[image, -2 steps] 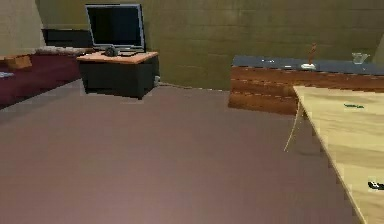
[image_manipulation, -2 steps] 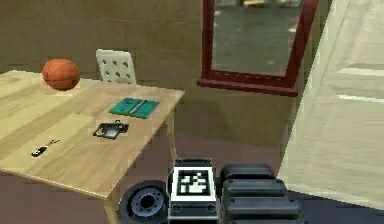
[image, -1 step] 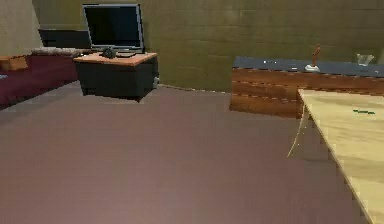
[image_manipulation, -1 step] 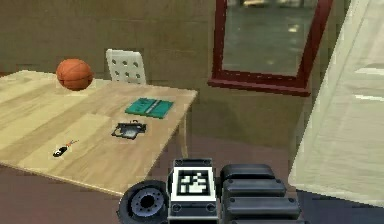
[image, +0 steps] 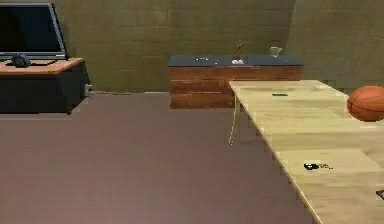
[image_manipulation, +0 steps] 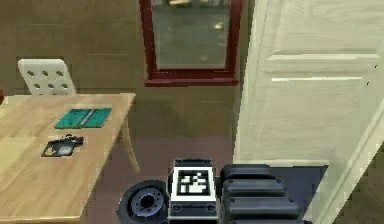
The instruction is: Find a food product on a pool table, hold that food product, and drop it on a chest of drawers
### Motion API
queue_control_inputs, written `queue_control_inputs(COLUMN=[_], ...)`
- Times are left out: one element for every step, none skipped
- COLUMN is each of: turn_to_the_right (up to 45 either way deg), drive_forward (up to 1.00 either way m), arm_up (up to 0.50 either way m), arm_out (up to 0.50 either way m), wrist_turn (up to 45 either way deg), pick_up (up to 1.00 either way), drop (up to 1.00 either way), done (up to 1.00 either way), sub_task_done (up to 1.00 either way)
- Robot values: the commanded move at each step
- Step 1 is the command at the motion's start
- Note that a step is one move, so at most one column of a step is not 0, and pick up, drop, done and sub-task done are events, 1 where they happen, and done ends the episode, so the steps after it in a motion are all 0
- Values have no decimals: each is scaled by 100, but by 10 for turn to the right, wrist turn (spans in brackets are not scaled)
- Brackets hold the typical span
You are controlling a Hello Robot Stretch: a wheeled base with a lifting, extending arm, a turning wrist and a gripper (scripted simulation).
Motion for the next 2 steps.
queue_control_inputs(turn_to_the_right=[0,0], drive_forward=[100,100], arm_up=[0,0], arm_out=[0,0], wrist_turn=[0,0], pick_up=[0,0], drop=[0,0], done=[0,0], sub_task_done=[0,0])
